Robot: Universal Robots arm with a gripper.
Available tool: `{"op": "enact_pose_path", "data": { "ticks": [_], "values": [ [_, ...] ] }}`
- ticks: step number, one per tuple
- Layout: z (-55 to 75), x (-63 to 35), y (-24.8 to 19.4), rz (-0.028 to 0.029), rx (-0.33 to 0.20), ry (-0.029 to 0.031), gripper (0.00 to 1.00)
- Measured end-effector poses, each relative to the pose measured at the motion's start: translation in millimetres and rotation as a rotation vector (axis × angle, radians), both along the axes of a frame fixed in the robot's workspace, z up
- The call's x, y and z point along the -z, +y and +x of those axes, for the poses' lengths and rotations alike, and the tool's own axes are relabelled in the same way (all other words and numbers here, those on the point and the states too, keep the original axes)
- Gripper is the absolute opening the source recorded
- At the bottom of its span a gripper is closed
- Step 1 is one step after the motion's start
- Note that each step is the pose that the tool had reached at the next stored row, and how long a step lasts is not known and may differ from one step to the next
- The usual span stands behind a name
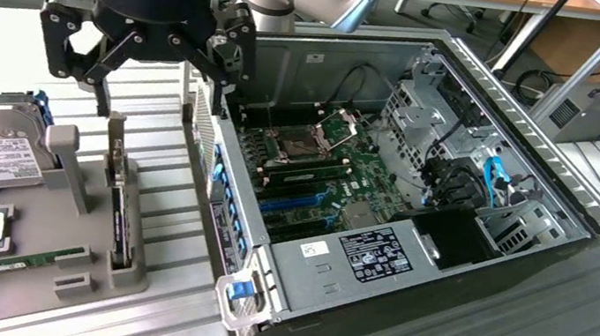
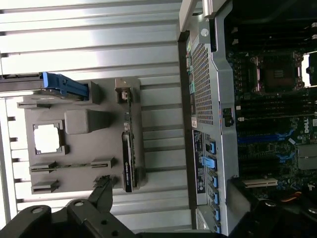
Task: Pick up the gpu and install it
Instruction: 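Pick up the gpu and move the gpu toward the slot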
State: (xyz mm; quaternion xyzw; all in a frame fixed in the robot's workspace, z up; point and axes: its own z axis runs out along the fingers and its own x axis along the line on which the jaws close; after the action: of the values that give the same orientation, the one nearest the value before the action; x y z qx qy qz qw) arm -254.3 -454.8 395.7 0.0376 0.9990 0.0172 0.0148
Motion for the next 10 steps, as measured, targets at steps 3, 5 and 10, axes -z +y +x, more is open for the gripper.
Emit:
{"op": "enact_pose_path", "data": {
  "ticks": [3,5,10],
  "values": [
    [0.0,0.0,0.0,0.0,0.0,0.0,0.87],
    [0.0,0.0,0.0,0.0,0.0,0.0,0.58],
    [0.0,0.0,0.0,0.0,0.0,0.0,0.1]
  ]
}}
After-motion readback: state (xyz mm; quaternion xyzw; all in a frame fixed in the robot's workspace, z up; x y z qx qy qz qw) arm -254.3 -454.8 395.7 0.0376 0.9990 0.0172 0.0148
